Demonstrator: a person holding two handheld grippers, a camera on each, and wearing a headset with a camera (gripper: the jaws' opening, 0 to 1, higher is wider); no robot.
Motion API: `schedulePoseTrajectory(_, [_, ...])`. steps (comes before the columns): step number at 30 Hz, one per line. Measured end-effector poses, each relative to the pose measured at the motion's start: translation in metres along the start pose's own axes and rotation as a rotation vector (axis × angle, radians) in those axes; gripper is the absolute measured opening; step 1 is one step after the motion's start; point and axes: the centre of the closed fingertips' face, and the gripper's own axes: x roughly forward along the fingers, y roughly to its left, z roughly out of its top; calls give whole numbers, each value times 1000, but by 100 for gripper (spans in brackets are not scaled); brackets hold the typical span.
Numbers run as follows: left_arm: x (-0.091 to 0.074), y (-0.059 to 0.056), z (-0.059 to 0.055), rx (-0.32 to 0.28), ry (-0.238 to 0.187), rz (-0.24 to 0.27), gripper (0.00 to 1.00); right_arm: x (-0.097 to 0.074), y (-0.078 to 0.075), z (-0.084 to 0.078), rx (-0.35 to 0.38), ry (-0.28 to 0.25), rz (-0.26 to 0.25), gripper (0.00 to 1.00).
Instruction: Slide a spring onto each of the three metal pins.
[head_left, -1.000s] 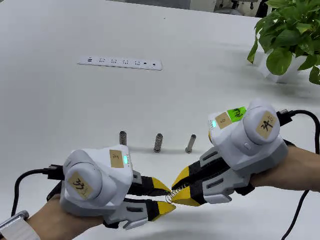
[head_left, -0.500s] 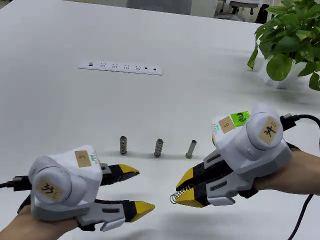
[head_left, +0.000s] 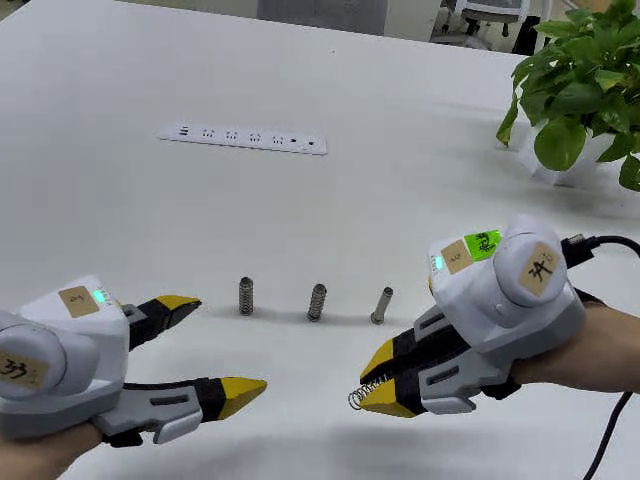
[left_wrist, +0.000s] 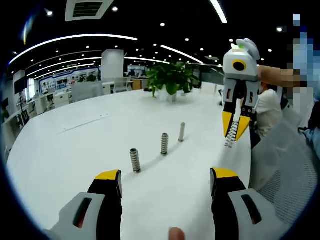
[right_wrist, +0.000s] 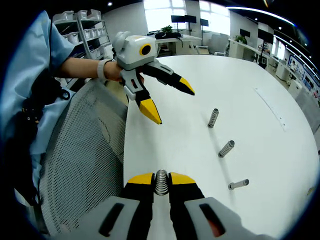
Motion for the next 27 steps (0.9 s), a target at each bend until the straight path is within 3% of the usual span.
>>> schedulePoseTrajectory(2, [-1, 6, 0, 1, -4, 28, 81, 0, -1, 0, -1, 3, 0, 12])
schedulePoseTrajectory(6, [-3, 10, 1, -37, -14, 41, 83, 0, -3, 0, -7, 10, 2, 12])
schedulePoseTrajectory(12, [-3, 13, -1, -44, -3, 50, 90, -4, -13, 0, -25, 33, -14, 12])
schedulePoseTrajectory(27, [-7, 21, -2, -28, 24, 64, 100, -24, -76, -10, -110, 200, -108, 12])
